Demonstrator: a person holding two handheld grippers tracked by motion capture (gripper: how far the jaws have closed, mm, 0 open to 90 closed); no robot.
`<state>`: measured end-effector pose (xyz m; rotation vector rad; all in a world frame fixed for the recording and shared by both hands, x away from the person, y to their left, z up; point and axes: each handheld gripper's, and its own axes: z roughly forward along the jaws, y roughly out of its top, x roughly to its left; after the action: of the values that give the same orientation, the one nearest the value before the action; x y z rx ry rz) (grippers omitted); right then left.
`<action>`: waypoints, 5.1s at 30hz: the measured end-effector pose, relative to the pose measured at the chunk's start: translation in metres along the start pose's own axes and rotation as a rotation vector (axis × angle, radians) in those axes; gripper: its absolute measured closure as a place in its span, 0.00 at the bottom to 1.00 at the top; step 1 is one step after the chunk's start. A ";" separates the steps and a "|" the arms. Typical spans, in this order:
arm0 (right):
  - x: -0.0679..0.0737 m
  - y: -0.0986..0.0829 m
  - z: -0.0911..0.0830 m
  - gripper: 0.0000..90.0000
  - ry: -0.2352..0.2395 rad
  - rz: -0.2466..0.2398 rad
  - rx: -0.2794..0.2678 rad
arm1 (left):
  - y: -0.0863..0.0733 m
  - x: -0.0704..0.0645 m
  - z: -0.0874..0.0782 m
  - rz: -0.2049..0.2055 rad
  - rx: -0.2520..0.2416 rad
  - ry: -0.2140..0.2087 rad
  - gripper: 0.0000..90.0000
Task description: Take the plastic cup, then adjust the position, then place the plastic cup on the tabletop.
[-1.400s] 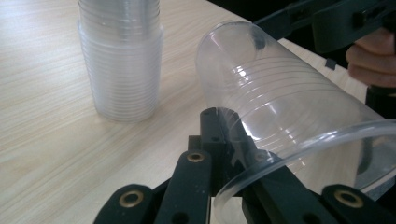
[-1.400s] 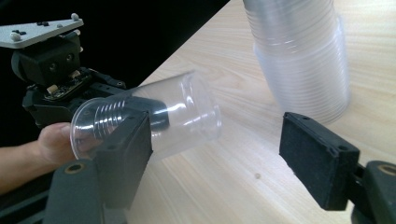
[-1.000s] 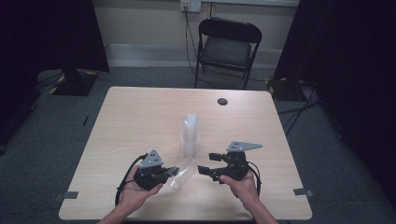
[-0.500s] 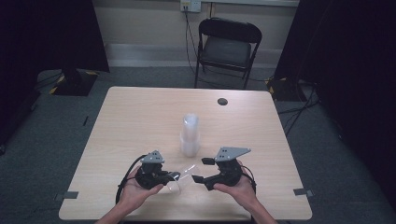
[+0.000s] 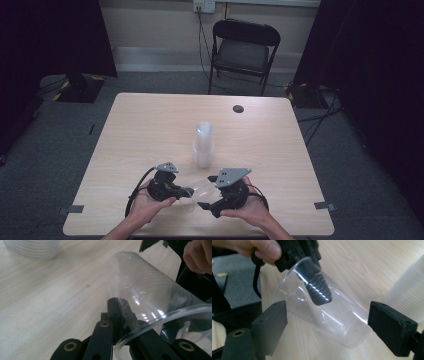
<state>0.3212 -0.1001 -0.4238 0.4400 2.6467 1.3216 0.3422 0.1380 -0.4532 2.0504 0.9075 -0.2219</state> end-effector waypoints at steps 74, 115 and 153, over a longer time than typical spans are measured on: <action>0.024 0.012 0.038 0.33 -0.061 -0.199 0.049 | 0.003 0.001 0.013 -0.066 0.027 -0.050 0.93; -0.021 -0.014 0.014 0.33 -0.244 0.004 0.035 | -0.002 0.002 -0.015 0.105 -0.286 0.158 0.37; -0.090 0.008 -0.027 0.33 -0.395 0.265 -0.175 | -0.031 0.007 -0.021 0.194 -0.211 0.293 0.29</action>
<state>0.4010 -0.1454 -0.4012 0.9429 2.1864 1.3531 0.3231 0.1687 -0.4633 1.9851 0.8578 0.2756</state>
